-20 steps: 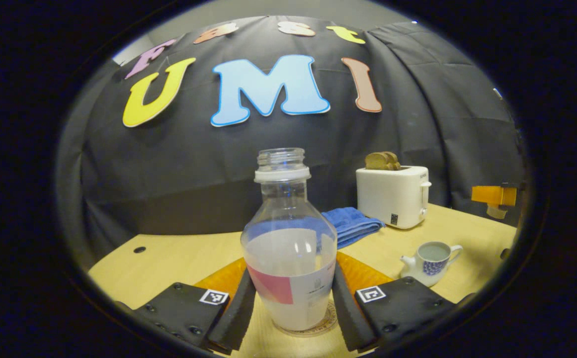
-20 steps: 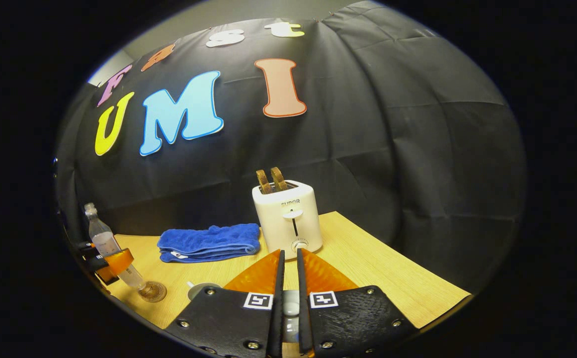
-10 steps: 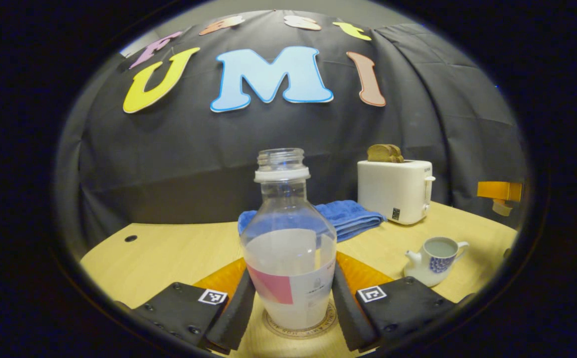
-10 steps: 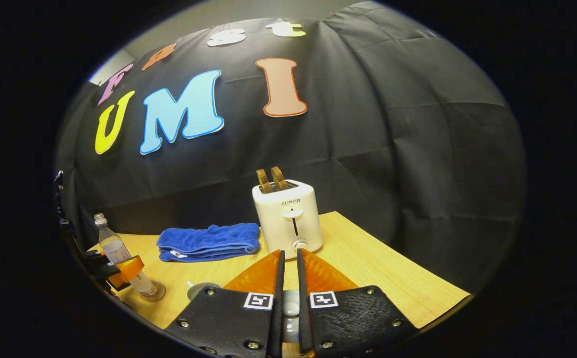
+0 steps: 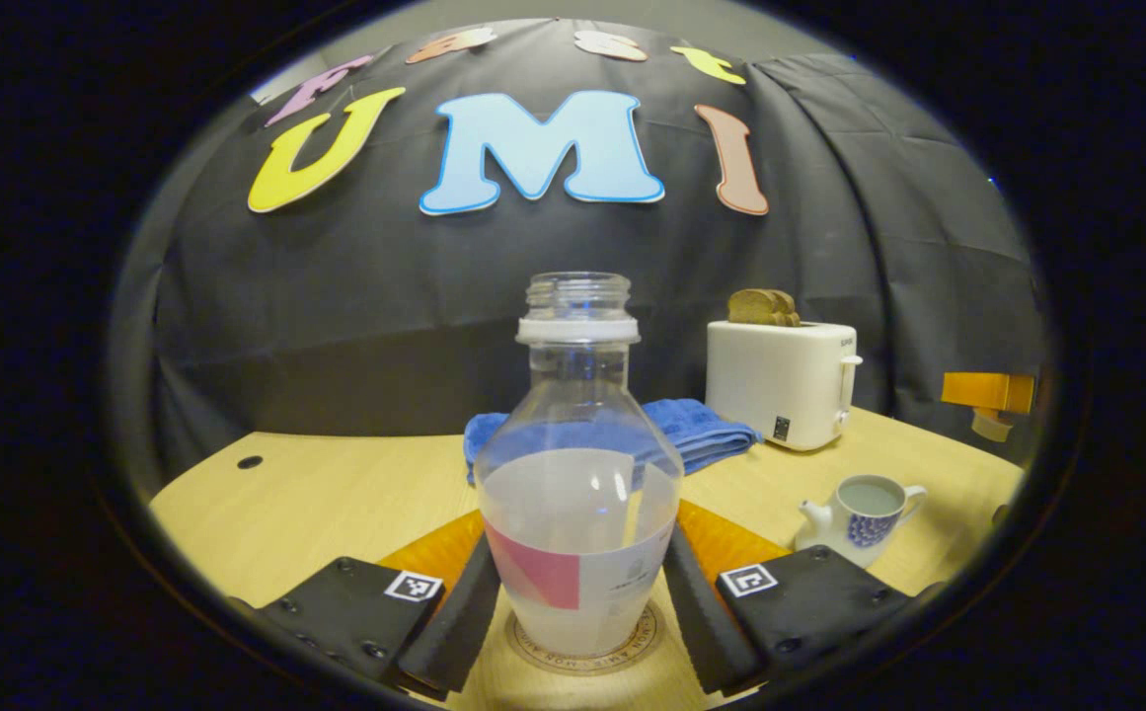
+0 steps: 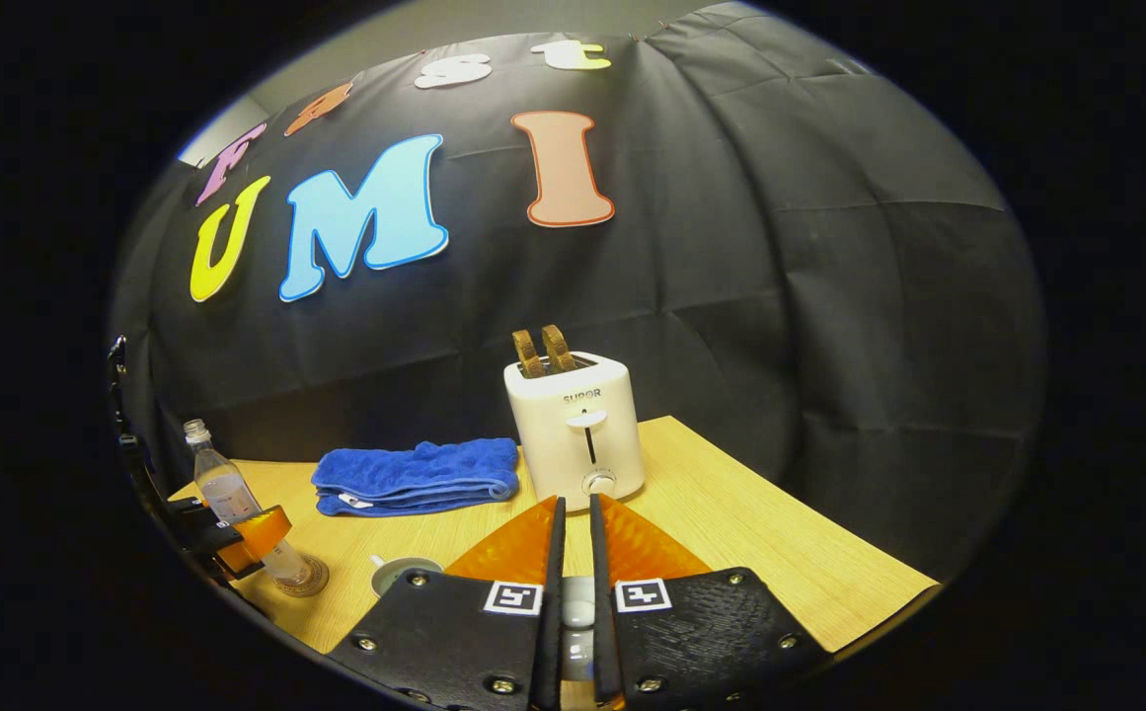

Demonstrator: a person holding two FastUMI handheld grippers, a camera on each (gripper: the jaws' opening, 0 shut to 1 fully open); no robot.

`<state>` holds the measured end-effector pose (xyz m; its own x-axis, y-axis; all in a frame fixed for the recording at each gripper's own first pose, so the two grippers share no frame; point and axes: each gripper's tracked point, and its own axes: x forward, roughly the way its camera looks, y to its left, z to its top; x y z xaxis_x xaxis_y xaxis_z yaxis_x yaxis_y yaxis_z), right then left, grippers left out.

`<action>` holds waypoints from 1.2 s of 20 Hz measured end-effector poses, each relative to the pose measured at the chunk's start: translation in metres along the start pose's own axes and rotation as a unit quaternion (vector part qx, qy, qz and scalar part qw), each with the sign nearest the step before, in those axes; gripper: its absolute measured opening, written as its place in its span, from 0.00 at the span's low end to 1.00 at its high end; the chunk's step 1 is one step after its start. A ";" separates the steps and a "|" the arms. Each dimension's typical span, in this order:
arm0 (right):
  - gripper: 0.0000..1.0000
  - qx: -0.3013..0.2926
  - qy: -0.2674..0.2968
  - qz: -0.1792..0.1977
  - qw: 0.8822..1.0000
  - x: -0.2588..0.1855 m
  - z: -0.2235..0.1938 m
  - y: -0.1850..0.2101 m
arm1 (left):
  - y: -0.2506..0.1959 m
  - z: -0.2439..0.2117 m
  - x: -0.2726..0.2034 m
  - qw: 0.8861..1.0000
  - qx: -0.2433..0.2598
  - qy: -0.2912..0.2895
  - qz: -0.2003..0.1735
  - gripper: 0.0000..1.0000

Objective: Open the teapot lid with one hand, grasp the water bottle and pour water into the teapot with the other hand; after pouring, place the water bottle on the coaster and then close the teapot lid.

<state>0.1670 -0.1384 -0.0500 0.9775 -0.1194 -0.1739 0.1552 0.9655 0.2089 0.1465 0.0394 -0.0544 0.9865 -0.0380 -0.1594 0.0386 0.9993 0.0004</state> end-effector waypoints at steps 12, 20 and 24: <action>0.13 0.003 -0.016 0.114 0.993 0.009 -0.008 0.080 | 0.013 0.024 -0.056 0.998 -0.018 -0.058 0.007 1.00; 0.12 -0.002 -0.014 0.129 0.992 0.037 -0.021 0.119 | 0.021 0.034 -0.073 0.996 -0.042 -0.080 0.002 1.00; 0.12 -0.016 -0.016 0.129 0.991 0.050 -0.027 0.130 | 0.020 0.031 -0.071 0.996 -0.043 -0.077 -0.001 1.00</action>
<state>0.2319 -0.0128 -0.0580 0.9881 0.1261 -0.0886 -0.1050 0.9715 0.2125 0.0821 0.0623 -0.0122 0.9994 -0.0331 -0.0063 0.0324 0.9958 -0.0856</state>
